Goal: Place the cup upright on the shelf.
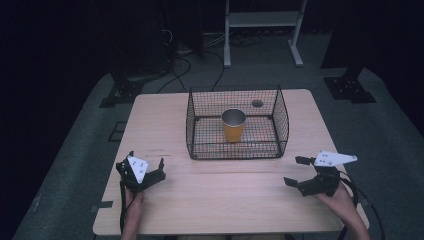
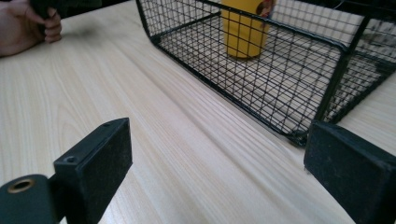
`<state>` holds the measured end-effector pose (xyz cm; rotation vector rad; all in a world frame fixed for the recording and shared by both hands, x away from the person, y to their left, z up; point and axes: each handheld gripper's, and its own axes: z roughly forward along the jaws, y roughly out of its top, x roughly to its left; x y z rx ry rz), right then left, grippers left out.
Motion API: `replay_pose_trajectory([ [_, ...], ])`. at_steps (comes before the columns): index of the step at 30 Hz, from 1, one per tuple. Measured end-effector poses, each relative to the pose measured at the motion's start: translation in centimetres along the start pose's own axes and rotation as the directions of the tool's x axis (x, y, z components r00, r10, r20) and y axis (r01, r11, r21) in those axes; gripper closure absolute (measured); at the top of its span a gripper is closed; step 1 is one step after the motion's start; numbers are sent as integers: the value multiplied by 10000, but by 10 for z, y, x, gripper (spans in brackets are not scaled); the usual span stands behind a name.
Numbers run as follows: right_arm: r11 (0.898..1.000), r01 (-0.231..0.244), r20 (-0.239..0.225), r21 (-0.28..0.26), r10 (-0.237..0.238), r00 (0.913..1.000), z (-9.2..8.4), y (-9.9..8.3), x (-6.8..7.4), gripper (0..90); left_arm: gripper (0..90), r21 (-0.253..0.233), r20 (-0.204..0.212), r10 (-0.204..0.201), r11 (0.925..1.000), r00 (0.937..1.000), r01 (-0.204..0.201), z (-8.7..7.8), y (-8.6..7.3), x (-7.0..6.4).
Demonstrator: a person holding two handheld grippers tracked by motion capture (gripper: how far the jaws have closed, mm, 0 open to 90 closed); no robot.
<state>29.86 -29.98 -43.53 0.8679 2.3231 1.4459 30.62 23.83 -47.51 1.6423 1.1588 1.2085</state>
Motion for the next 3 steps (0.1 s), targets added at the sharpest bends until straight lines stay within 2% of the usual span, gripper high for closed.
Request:
replay_pose_trajectory([
  [3, 9961, -497, 44, -732, 502, 9987, -4, -13, 2, 68, 0, -17, -4, 4, 10000, 10000, -4, 0, 0, 0],
])
